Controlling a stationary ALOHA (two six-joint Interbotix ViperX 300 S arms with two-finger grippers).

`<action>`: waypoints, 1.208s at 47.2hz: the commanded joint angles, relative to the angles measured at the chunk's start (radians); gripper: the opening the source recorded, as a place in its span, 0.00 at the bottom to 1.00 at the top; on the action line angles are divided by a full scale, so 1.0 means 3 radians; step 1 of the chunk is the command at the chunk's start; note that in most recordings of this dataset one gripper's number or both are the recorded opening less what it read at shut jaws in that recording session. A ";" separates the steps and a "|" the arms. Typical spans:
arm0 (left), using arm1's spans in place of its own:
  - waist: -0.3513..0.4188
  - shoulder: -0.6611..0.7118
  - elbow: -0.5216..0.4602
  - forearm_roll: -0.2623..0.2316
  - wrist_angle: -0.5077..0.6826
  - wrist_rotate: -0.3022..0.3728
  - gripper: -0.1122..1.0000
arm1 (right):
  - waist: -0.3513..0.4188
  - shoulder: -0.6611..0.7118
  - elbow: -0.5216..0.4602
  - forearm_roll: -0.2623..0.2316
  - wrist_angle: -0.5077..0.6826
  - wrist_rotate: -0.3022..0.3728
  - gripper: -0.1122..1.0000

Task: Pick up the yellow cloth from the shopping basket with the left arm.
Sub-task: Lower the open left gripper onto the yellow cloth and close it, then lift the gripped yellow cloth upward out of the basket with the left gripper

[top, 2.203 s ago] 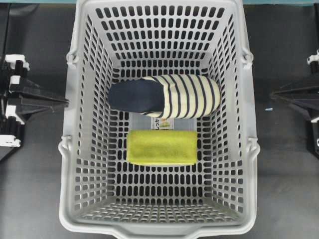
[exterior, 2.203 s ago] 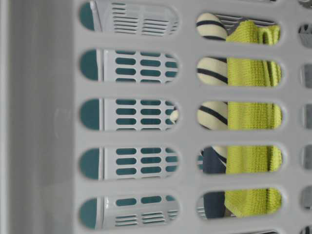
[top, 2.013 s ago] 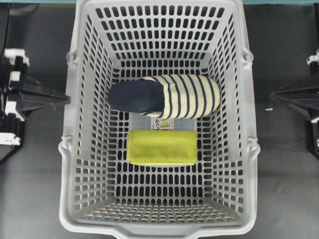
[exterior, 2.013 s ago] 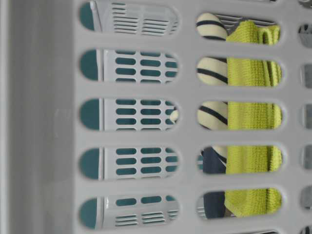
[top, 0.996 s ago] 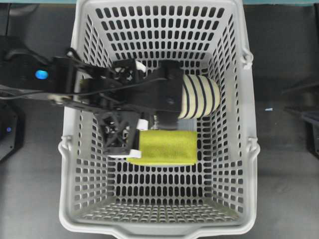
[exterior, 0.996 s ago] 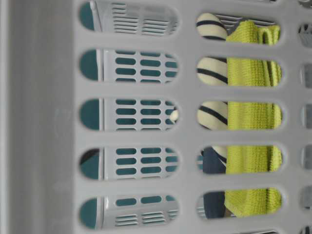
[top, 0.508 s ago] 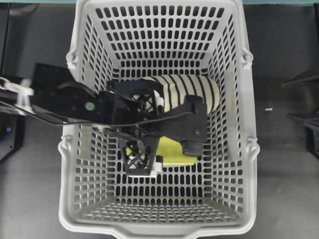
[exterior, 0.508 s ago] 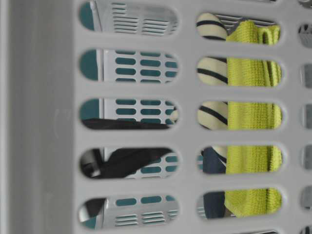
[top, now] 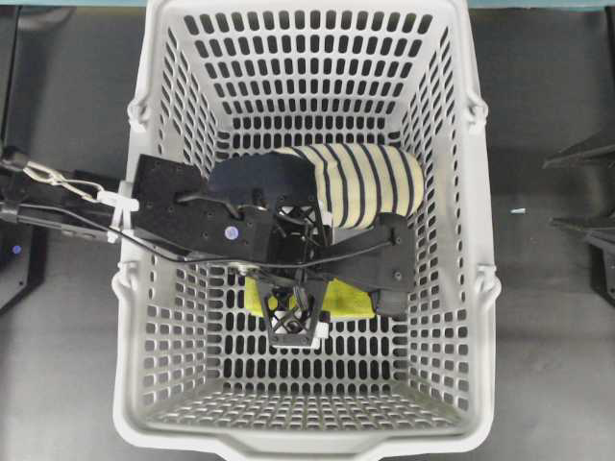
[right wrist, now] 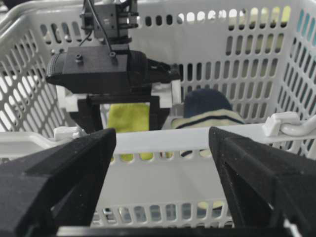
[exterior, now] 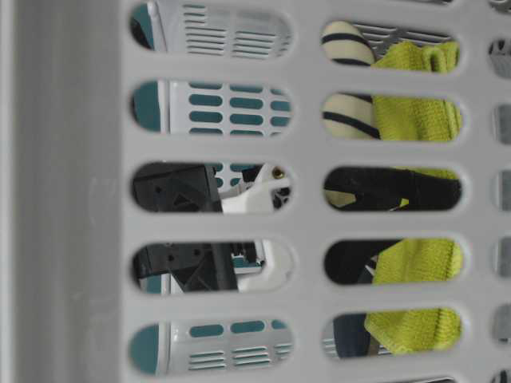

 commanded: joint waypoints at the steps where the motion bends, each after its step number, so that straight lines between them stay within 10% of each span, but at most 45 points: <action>1: -0.0005 -0.0026 0.0061 0.0010 -0.0066 -0.0031 0.89 | -0.0005 0.0020 -0.0051 0.0010 -0.0041 0.0000 0.75; 9: -0.0005 -0.0066 0.0143 0.0010 -0.0082 -0.0026 0.81 | -0.0005 0.0020 -0.0051 0.0010 -0.0061 0.0000 0.74; 23: 0.0000 -0.0174 0.0077 0.0015 -0.0061 0.0066 0.24 | -0.0005 0.0020 -0.0036 0.0010 -0.0056 -0.0005 0.73; 36: -0.0005 -0.0404 -0.0470 0.0010 0.0383 0.0143 0.24 | -0.0005 0.0020 -0.0031 0.0010 -0.0056 -0.0005 0.73; 57: 0.0077 -0.0205 -0.2337 0.0015 0.2352 0.0138 0.24 | -0.0005 0.0015 0.0005 0.0010 -0.0087 -0.0005 0.73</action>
